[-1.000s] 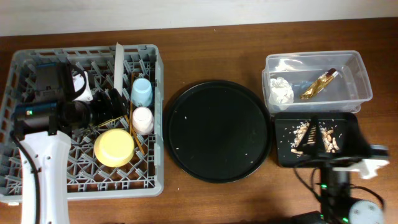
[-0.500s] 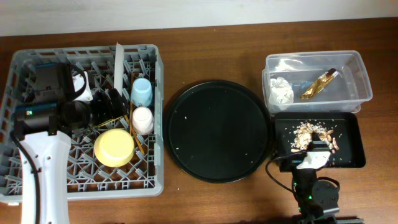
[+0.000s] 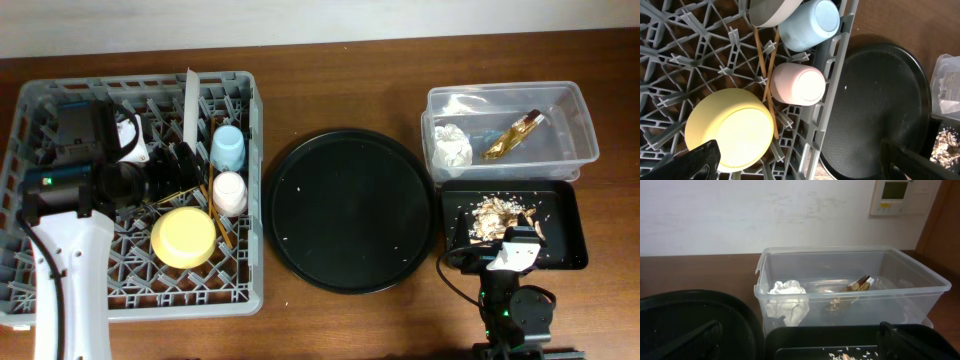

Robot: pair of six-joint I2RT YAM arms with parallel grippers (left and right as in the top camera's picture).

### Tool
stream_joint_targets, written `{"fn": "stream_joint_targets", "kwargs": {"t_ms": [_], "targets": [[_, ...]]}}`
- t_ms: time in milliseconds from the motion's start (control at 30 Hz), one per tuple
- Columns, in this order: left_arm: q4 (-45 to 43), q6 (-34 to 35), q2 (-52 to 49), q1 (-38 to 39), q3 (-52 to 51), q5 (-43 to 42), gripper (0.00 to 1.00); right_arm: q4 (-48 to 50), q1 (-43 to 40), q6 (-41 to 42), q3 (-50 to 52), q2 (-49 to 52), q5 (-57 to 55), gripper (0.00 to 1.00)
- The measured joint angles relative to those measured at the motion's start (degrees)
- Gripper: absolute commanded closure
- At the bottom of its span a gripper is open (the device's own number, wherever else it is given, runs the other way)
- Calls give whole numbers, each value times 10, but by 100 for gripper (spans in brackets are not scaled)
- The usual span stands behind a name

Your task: Sort waste into correct bins and load items into the dishwasher rack

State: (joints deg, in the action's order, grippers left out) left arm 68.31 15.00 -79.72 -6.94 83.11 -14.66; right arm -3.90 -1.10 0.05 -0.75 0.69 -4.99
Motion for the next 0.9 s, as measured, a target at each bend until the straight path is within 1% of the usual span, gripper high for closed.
{"fn": "stream_joint_targets", "kwargs": {"t_ms": [133, 500, 567, 633, 700, 767, 800, 833, 900], "targets": [[0, 0, 0, 0, 0, 0, 1, 0, 0, 12, 0, 0, 0, 1], [0, 0, 0, 0, 0, 0, 1, 0, 0, 13, 0, 0, 0, 1], [0, 0, 15, 2, 0, 1, 1, 0, 0, 13, 0, 0, 0, 1], [0, 0, 63, 10, -1, 1, 1, 0, 0, 13, 0, 0, 0, 1], [2, 0, 158, 30, -1, 22, 1, 0, 0, 13, 0, 0, 0, 1], [-2, 0, 232, 51, -14, 52, 1, 0, 0, 13, 0, 0, 0, 1], [3, 0, 290, 68, -33, 66, 1, 0, 0, 14, 0, 0, 0, 1], [-14, 0, 343, 77, -65, 77, 1, 0, 0, 14, 0, 0, 0, 1], [-36, 0, 446, 84, -159, 87, 1, 0, 0, 14, 0, -1, 2, 1]]}}
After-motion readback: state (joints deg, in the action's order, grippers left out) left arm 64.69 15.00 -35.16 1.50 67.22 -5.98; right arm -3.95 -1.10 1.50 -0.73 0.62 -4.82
